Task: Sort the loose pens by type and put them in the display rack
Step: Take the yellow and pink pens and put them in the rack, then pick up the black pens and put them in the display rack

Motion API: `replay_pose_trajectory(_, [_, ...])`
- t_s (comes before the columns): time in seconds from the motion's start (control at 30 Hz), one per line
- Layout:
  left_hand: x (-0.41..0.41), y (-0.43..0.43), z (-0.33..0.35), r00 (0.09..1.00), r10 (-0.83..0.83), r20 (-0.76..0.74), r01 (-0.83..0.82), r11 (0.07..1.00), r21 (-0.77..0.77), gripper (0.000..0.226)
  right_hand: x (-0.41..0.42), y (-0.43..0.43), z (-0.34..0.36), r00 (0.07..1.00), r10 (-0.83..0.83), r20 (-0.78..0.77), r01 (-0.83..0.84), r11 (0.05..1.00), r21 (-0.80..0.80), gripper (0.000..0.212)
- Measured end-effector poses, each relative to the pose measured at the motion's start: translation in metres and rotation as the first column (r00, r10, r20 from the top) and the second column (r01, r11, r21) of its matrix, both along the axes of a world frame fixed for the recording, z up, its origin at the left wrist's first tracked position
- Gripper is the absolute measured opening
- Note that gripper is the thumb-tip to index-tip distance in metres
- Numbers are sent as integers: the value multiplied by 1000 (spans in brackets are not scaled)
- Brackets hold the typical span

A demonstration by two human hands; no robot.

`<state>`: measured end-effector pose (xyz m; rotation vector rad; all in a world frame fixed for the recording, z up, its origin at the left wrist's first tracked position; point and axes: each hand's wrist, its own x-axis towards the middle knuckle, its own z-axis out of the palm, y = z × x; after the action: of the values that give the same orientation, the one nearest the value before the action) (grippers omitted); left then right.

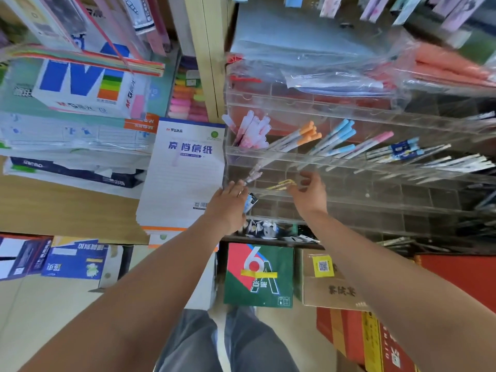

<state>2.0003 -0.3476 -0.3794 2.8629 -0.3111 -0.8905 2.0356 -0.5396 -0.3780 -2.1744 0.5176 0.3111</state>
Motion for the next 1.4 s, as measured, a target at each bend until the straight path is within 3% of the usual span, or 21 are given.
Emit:
replay_pose_trajectory(0.17, [-5,18,16,981,47,187,-32,996,-82,50,-10,19,23,950,207,232,-177,974,-143,16])
replay_pose_trajectory(0.43, [-48,135,45,921,210,327,-170,974,-147,22,-36,159,49,785,586,200,-574,810,-119,12])
replay_pose_trajectory(0.63, [-116,289,45,876,375,304,-355,927,-121,16,-85,322,41,697,699,156,-695,713,-90,14])
replay_pose_trajectory(0.83, [-198,468,20,915,342,215,-341,939,-45,20,-139,494,16,622,781,44,-775,623,-105,17])
replay_pose_trajectory(1.0, [-260,585,-9,868,480,126,-481,876,-27,32,-179,608,-14,495,859,-132,-869,484,-106,27])
replay_pose_trajectory(1.27, [-296,724,-43,784,620,34,-620,785,-11,34,-194,758,-66,318,907,-275,-948,301,-102,37])
replay_pose_trajectory(1.4, [-294,795,-65,772,634,27,-635,772,28,42,-184,831,-91,282,913,-295,-959,265,-99,40])
